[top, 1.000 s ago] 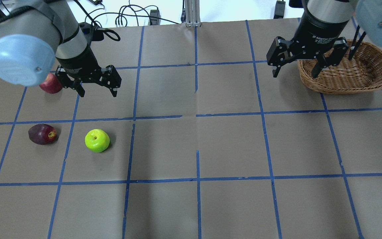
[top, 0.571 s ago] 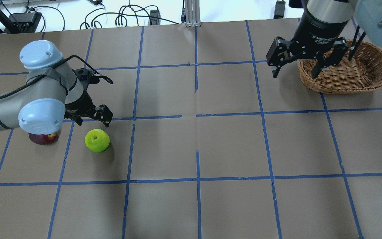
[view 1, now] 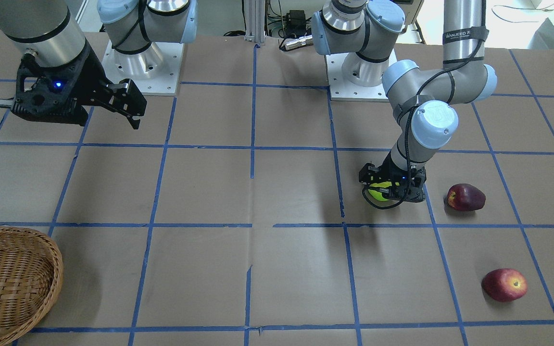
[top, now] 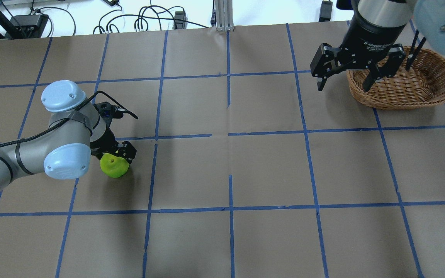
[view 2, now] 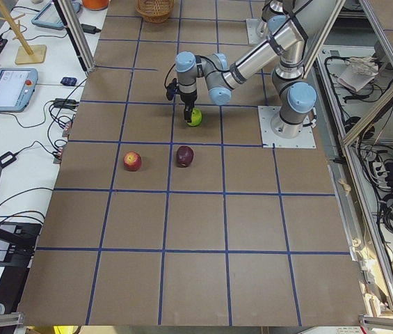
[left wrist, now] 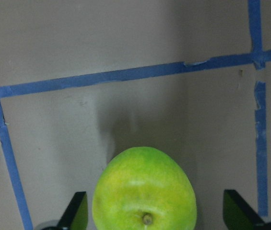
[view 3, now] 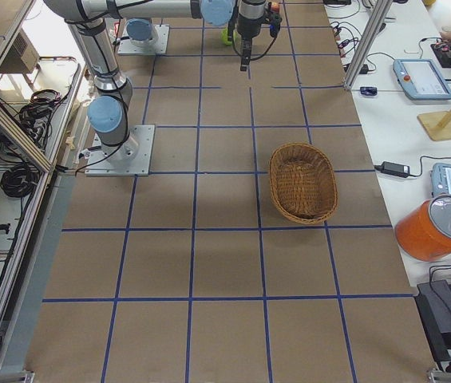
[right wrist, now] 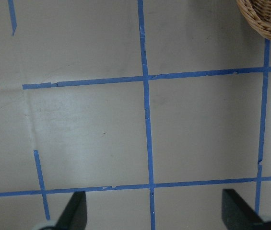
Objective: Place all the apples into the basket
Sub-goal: 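Carry the green apple with the left gripper to table center, release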
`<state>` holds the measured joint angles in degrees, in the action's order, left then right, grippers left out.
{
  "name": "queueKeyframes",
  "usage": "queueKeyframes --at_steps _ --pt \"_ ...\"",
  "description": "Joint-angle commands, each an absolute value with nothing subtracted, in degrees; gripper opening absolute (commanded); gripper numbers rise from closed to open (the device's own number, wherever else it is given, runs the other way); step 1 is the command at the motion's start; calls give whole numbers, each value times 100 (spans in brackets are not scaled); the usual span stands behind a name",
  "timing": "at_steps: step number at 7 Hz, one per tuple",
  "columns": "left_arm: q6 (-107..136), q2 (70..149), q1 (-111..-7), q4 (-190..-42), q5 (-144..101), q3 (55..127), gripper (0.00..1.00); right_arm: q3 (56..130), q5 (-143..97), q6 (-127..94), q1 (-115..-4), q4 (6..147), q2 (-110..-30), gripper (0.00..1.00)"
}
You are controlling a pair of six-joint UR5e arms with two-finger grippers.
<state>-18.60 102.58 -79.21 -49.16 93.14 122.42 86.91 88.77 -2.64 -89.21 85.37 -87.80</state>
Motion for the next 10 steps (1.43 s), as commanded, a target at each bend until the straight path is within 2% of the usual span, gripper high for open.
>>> queueKeyframes --at_steps 1,2,3,5,7,8,9,10 --pt "-1863 10432 -7928 -4695 9334 12209 74 8692 8877 -264 -8921 8517 -8780 100" --pt "-1724 10502 -7928 -4798 9343 12017 41 8692 8877 -264 -8921 8517 -8789 100" --pt "-1122 10529 -7963 -5164 9291 11728 35 8692 8886 -264 -8921 8508 -8780 100" --pt "93 10643 -8583 -6627 8985 10405 34 8692 8886 -255 -8921 8508 -8780 100" --pt "1978 11203 -9426 -6812 8702 9522 34 8692 8894 -246 -8921 8508 -8780 100" --pt "3030 11476 -9944 -6716 8588 9327 34 8692 9069 -237 -8921 8517 -8780 100" --pt "3728 11827 -10454 -5949 8570 9317 39 8692 9123 -237 -8921 8525 -8780 100" --pt "4049 12126 -10798 -5324 8578 9369 47 8692 9123 -220 -8921 8578 -8763 100"
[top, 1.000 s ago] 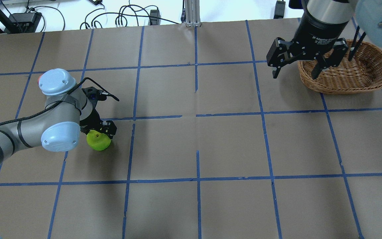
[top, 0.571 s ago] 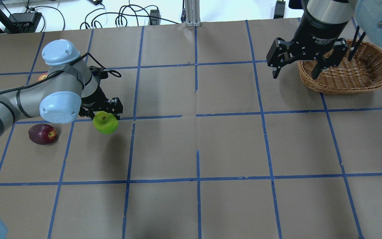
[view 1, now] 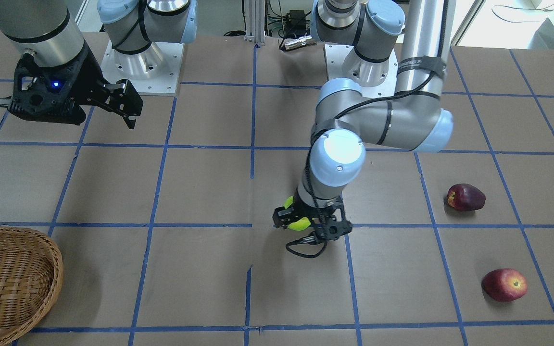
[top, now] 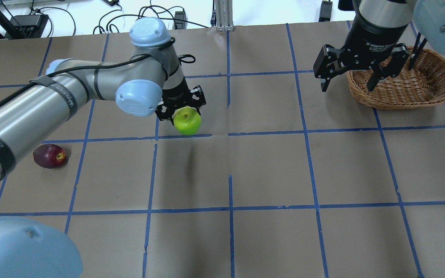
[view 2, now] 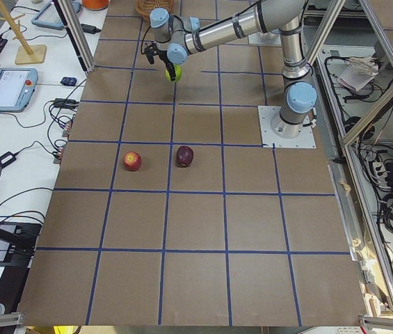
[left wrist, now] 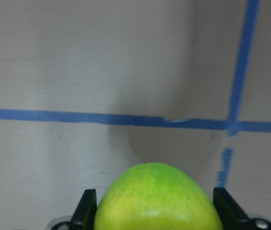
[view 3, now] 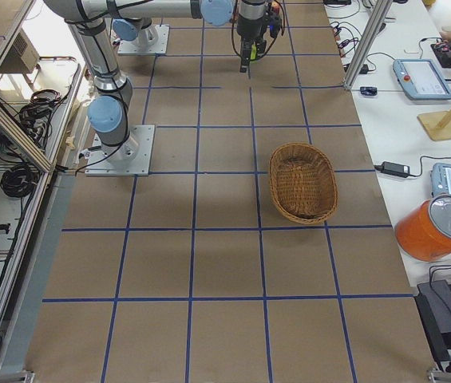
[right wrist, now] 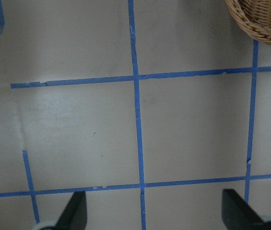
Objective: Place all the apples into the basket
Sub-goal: 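Carry the green apple with the left gripper to table center, release, then move left gripper to dark red apple while right gripper nears green apple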
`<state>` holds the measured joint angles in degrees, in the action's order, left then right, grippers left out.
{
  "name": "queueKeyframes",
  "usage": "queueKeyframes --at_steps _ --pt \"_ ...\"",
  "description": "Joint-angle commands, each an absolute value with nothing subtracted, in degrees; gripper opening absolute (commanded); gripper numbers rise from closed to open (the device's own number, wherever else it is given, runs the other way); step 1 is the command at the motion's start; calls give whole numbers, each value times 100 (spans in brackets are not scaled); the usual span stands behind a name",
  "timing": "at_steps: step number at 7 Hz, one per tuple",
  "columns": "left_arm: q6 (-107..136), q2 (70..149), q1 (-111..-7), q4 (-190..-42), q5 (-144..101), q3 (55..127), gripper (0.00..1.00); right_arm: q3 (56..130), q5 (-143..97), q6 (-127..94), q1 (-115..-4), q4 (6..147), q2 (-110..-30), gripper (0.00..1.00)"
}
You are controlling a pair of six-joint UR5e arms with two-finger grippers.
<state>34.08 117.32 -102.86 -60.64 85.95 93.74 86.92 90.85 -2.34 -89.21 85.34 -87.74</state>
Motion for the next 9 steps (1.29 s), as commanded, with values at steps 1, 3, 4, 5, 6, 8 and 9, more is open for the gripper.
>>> queueKeyframes --at_steps 1,3,4,5,6,8,9 --pt "4165 12146 -10924 -5248 8543 9404 54 8692 9106 -237 -8921 8613 -8737 100" --pt "4394 12025 -10934 -5265 8438 9448 100 8692 9026 -141 -8912 9328 -8649 100" --pt "4334 11876 -10794 -5352 8481 9431 100 8692 9113 -210 -8912 9630 -8283 100" --pt "4115 11613 -10532 -5396 8464 9405 100 8684 9036 -228 -8912 9554 -8062 100" --pt "3017 11210 -10068 -6119 8525 9422 100 8684 9096 -229 -8912 9554 -8016 100" --pt "906 10585 -8918 -7257 9467 9605 100 8666 9017 -246 -8991 9633 -7807 100" --pt "-61 10330 -8381 -7208 9562 9954 100 8657 9009 -533 -9174 9642 -7735 100"
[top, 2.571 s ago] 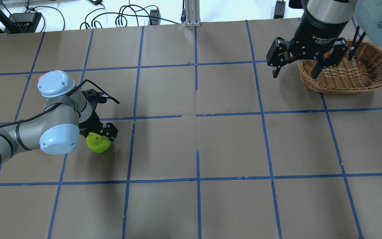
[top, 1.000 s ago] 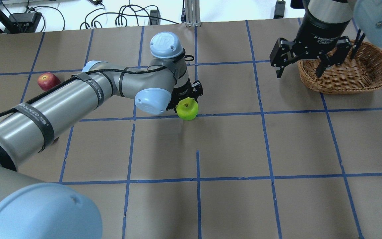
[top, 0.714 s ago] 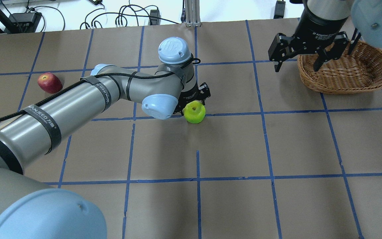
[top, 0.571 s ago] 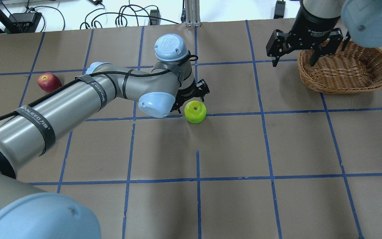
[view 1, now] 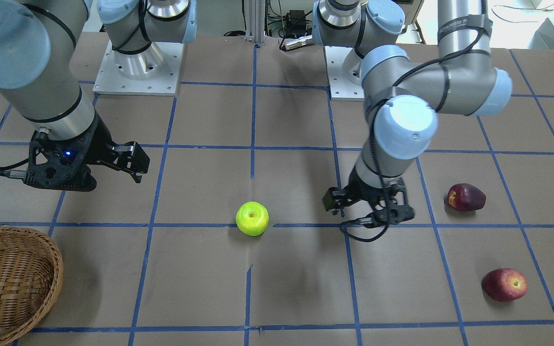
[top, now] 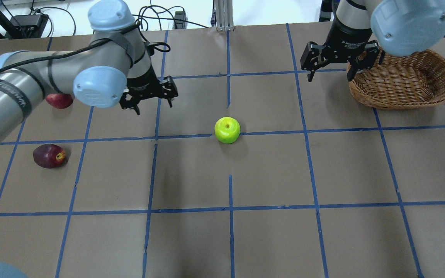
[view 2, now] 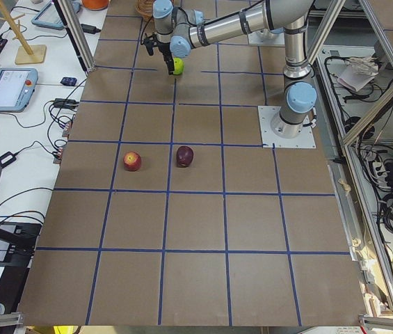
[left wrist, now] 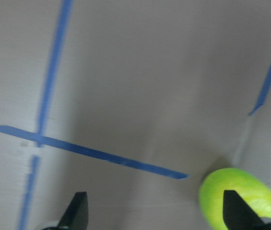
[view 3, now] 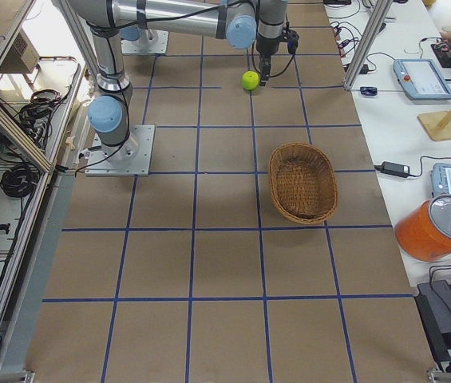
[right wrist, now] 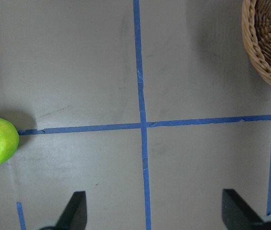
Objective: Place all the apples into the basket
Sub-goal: 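Move left gripper to dark red apple while right gripper nears green apple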
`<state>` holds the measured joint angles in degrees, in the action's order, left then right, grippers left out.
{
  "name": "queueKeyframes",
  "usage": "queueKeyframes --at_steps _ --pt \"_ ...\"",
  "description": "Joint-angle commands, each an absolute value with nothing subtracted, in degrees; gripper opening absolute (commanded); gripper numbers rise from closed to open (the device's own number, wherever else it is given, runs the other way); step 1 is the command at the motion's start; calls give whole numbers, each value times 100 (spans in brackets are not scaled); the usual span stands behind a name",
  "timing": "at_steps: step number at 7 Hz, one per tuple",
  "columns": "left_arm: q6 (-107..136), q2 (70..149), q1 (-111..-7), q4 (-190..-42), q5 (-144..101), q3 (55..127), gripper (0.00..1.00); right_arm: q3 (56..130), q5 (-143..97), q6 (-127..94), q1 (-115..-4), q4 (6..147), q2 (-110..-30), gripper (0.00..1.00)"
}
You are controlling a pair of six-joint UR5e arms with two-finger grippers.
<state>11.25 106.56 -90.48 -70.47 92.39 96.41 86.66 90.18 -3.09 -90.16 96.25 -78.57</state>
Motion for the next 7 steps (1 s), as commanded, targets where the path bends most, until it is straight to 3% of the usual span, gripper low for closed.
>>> queueKeyframes --at_steps 1,4,7 --pt "-958 10197 -7863 -6963 9554 10245 100 8657 9017 -1128 -9533 9720 -7508 100" --pt "-3263 10099 -6367 -6514 9492 10774 94 8657 9026 -3044 -10807 11053 -6622 100" --pt "-4752 10423 -5556 -5540 9255 11161 97 8649 8991 -3278 -11074 11443 -6118 100"
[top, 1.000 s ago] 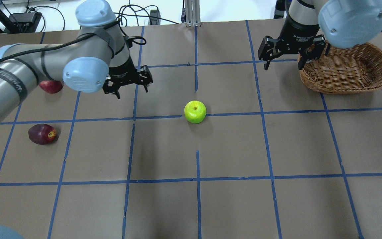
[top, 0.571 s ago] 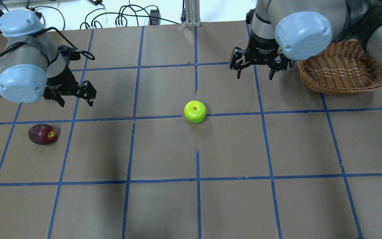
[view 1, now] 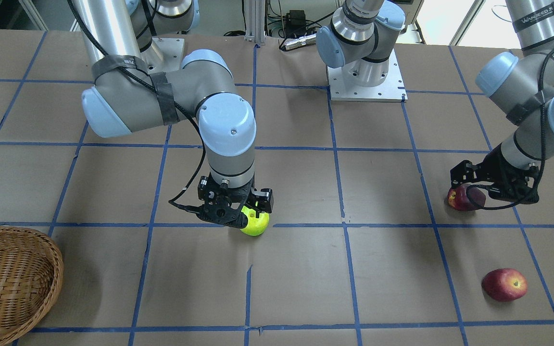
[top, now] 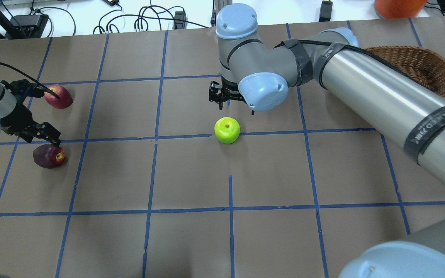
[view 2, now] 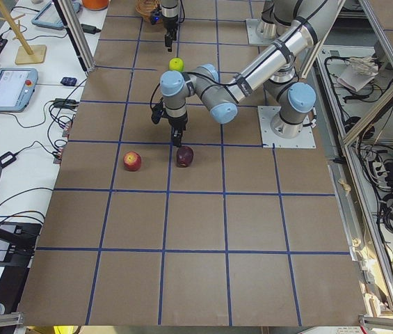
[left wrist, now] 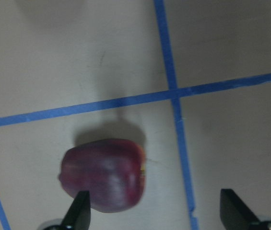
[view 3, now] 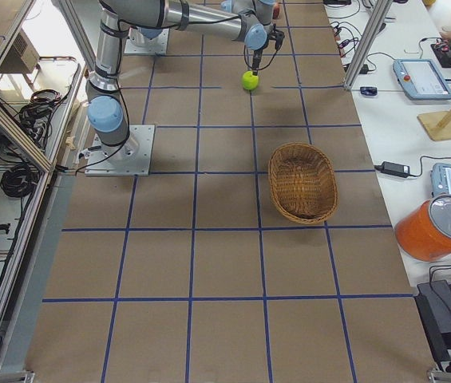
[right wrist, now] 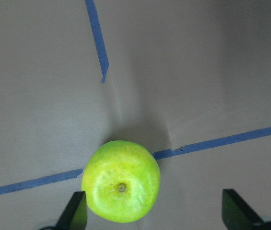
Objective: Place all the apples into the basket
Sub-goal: 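Grasp green apple with right gripper while left gripper grasps dark red apple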
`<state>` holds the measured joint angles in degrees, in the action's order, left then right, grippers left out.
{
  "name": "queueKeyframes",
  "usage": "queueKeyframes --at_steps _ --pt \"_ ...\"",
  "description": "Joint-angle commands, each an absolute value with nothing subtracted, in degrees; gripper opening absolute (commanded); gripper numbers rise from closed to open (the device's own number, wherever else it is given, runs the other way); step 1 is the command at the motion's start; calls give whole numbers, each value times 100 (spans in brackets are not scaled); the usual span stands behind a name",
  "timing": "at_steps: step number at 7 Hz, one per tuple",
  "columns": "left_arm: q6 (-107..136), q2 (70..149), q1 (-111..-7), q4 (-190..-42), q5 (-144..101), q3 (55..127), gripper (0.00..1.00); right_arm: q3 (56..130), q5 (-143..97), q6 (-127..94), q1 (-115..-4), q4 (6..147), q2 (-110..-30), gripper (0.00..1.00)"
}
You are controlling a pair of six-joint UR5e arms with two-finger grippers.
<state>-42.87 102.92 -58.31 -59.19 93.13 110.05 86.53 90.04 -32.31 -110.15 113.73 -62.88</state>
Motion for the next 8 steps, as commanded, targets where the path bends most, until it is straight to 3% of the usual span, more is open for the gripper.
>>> queueKeyframes --at_steps 1,6,7,8 --pt "-5094 10589 -5415 -5224 9246 11197 97 8648 8895 -3235 -11074 11443 -5969 100" --pt "-5062 11171 -5414 -5036 8851 11180 96 8649 8578 -3260 -11074 11479 -5599 100" --pt "-5002 11162 -5440 -5036 8842 11171 90 8657 8543 -3261 -11074 11487 -5520 100" --pt "-4914 11136 -5501 -5045 8851 11162 70 8657 8552 -3235 -11074 11522 -5511 100"
